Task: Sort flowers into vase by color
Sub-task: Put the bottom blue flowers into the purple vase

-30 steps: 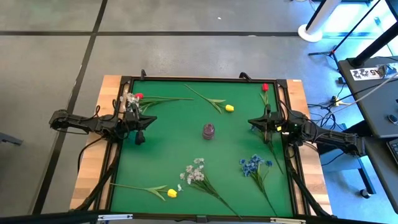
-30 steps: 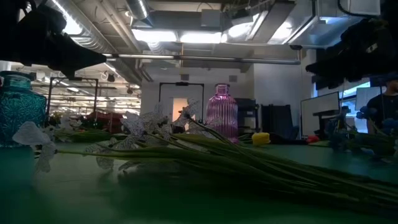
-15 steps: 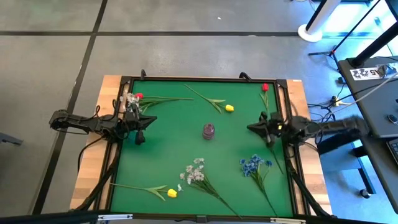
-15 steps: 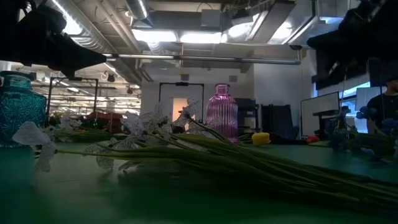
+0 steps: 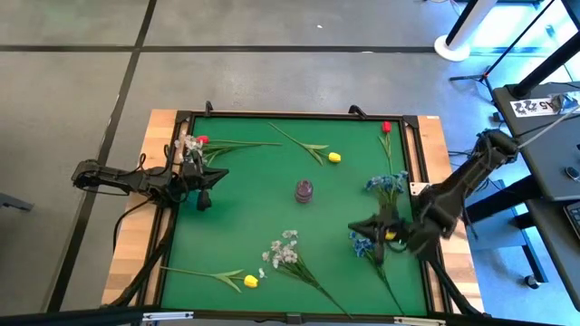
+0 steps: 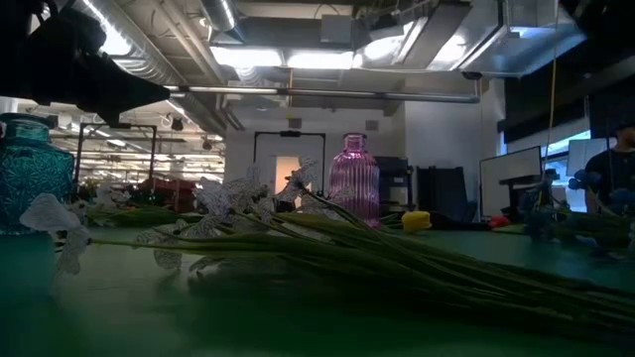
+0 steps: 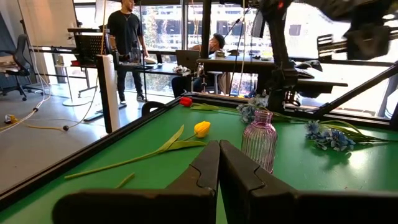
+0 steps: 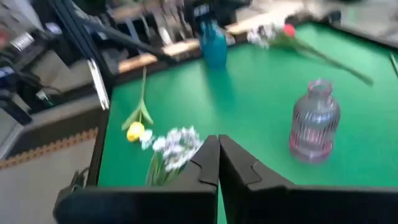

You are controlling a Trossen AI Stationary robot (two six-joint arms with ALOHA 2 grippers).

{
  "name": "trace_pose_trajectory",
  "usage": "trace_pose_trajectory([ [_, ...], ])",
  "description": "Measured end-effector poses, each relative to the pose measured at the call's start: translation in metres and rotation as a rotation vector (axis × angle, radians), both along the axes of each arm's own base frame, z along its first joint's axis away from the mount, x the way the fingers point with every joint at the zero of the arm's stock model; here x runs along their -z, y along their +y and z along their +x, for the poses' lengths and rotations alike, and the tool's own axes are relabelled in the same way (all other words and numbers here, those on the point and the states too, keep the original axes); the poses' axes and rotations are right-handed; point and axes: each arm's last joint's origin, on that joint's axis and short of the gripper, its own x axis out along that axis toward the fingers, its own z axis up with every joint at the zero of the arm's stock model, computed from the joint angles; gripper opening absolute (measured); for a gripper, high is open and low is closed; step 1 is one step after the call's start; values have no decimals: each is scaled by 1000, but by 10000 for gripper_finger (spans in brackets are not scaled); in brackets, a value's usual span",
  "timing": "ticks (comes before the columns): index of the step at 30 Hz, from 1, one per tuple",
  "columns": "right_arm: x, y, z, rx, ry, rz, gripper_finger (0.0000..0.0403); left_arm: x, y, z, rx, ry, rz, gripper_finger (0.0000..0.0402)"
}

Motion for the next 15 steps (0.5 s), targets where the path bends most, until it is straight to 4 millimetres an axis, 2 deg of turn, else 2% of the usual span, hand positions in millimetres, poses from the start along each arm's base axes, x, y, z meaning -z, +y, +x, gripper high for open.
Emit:
trace_pose_trajectory([
  [4,-16,26,16,61,154,2,0,0,0,0,1,0,0,4],
  [7,-13,40,23,83,412,129,1,0,0,0,0,0,0,4],
  [11,14,50,24,236,883,354,28,0,0,0,0,0,0,4],
  [13,31,55,21,285,1118,414,56,0,0,0,0,0,0,4],
  [15,46,62,21,281,1267,460,93,0,0,0,0,0,0,4],
])
